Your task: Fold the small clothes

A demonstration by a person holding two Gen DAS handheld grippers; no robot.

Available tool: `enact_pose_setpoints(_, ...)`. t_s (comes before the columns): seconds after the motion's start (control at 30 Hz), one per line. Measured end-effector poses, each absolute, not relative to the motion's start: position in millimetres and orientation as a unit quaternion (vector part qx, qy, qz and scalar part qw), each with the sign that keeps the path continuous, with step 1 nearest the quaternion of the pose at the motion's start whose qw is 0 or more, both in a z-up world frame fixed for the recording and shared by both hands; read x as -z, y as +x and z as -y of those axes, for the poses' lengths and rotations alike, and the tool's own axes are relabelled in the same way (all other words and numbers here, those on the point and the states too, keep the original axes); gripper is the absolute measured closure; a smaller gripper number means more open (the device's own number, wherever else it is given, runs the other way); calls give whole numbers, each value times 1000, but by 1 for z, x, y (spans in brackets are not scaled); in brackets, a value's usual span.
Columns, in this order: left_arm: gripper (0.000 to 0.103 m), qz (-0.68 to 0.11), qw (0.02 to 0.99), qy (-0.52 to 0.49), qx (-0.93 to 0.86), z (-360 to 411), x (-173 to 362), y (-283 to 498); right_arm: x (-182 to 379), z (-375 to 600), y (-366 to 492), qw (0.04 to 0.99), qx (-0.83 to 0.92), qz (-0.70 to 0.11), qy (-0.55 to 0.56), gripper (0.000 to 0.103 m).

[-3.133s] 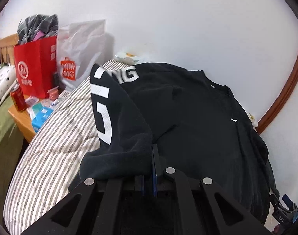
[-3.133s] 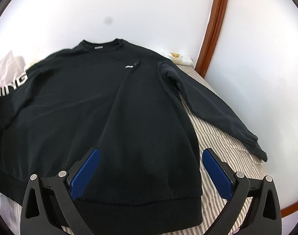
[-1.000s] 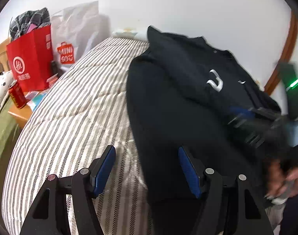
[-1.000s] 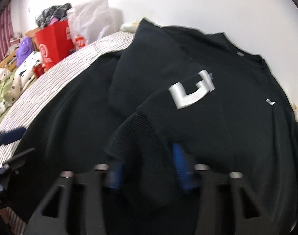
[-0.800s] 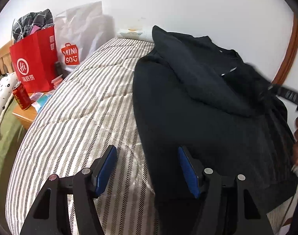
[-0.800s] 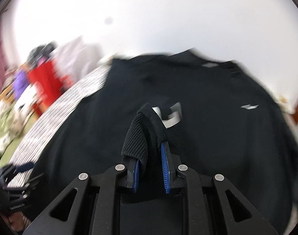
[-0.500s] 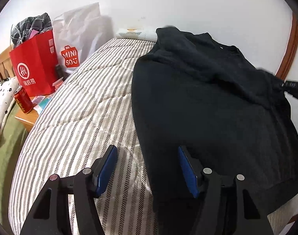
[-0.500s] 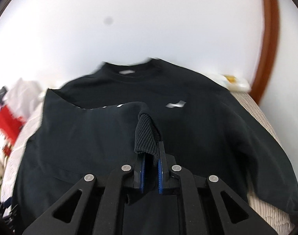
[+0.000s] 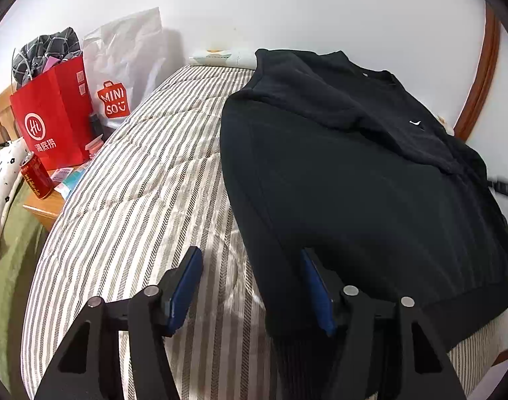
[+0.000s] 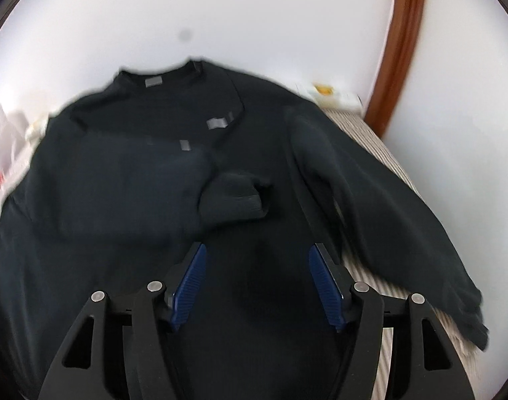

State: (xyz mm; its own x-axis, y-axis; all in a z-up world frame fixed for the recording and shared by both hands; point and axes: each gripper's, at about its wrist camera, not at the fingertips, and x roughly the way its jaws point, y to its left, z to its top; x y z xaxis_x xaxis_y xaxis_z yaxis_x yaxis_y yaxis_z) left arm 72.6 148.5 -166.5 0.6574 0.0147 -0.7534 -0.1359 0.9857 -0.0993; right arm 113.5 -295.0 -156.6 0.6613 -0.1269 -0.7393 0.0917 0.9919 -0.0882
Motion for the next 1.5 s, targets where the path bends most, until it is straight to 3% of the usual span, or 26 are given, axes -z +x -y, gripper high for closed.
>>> enact_pose_setpoints(0.23, 69, -412, 908, -76, -26, -143, 166, 61, 203, 337, 48, 887, 66, -457, 30, 39)
enact_pose_setpoints(0.37, 84, -414, 906, -92, -12, -141, 167, 58, 209, 333, 21, 895, 57, -442, 24, 38)
enact_pose_setpoints(0.5, 88, -415, 904, -103, -12, -142, 167, 56, 208, 335, 4, 899, 78, -431, 6, 36)
enact_pose_setpoints(0.73, 90, -419, 900, -121, -11, -146, 166, 53, 215, 361, -10, 899, 68, -427, 73, 35)
enact_pose_setpoints(0.8, 90, -420, 898, -133, -9, -148, 165, 53, 215, 360, -13, 903, 63, -419, 73, 39)
enact_pose_setpoints(0.83, 91, -421, 896, -142, -8, -150, 166, 53, 215, 358, -14, 905, 55, -416, 68, 51)
enact_pose_setpoints(0.87, 91, -422, 895, -146, -8, -151, 165, 53, 214, 356, -15, 908, 41, -412, 66, 70)
enact_pose_setpoints(0.93, 93, -423, 895, -143, -8, -150, 164, 52, 212, 350, -15, 909, 13, -412, 64, 92)
enact_pose_setpoints(1.5, 94, -428, 893, -140, -7, -151, 150, 8, 195, 350, -45, 916, -8, -398, 53, 94)
